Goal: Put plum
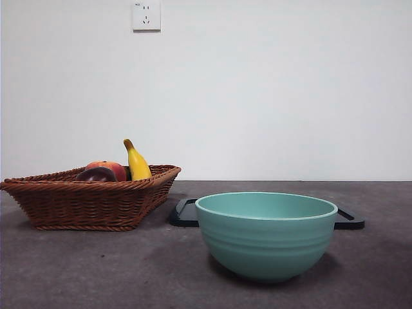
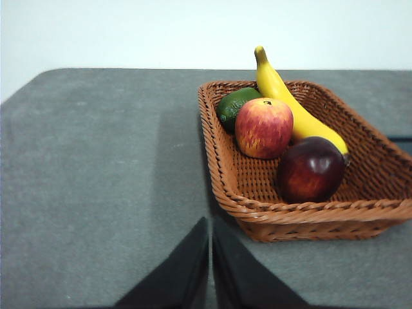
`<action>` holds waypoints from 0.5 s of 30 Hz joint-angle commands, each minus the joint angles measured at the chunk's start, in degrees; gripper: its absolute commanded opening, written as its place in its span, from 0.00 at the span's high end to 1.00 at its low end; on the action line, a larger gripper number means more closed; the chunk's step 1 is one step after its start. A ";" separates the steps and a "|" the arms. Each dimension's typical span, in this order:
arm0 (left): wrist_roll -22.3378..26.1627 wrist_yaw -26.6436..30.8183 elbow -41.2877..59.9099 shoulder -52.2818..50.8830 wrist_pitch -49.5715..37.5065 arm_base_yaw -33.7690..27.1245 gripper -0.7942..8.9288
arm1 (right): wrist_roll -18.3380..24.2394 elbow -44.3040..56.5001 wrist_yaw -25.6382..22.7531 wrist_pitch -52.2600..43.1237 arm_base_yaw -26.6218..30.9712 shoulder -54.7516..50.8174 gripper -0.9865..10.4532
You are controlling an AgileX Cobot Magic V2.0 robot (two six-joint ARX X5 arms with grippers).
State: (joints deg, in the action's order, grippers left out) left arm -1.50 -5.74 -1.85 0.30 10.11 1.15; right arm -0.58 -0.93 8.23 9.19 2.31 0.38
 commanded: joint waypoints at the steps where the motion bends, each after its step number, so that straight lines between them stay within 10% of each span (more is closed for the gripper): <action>1: -7.78 0.15 1.16 -0.11 0.50 -0.11 0.91 | -6.03 0.20 1.77 -0.20 0.09 -0.17 0.91; 15: -24.87 -3.61 -4.13 0.04 1.07 -0.11 0.91 | -16.17 -5.18 2.21 -0.07 0.09 -0.15 0.91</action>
State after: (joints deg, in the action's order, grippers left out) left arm -23.20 -8.73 -4.21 0.32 12.01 1.15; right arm -15.11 -4.25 10.37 10.11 2.31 0.40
